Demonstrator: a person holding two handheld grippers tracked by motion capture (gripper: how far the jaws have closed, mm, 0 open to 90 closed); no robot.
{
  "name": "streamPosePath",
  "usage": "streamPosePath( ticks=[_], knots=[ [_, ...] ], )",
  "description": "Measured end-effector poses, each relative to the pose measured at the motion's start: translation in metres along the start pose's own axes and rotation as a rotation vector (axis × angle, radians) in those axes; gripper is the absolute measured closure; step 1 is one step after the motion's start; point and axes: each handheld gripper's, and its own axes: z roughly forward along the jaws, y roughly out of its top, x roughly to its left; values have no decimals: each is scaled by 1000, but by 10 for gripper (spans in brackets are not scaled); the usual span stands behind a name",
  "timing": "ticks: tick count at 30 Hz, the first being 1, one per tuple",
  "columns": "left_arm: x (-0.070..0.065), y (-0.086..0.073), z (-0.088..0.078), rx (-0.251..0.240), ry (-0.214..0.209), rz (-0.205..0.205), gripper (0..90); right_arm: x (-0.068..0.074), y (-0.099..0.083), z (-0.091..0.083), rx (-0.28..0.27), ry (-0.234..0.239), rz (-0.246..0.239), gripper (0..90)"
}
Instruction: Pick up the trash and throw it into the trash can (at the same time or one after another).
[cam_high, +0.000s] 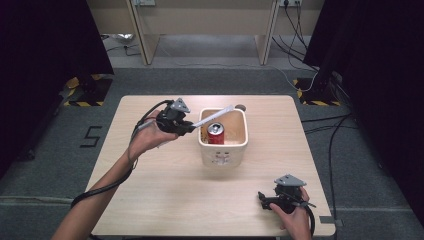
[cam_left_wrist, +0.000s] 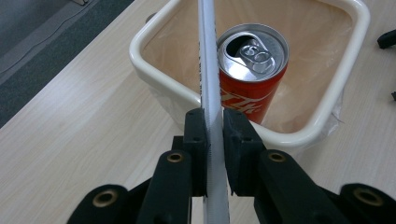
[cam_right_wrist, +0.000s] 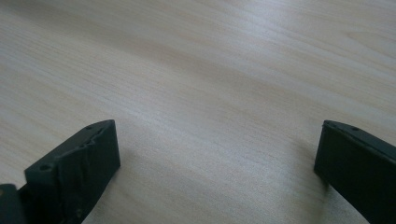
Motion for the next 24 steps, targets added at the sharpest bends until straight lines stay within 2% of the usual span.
streamPosePath(
  ticks=[8,16,24],
  knots=[
    [-1,2,0,22,-5,29,789,0,0,0,1,1,0,2],
    [0,10,-1,17,-4,30,780,0,0,0,2,1,0,2],
    [1,12,-2,37,-12,35,771,0,0,0,-2,2,0,3]
  ],
)
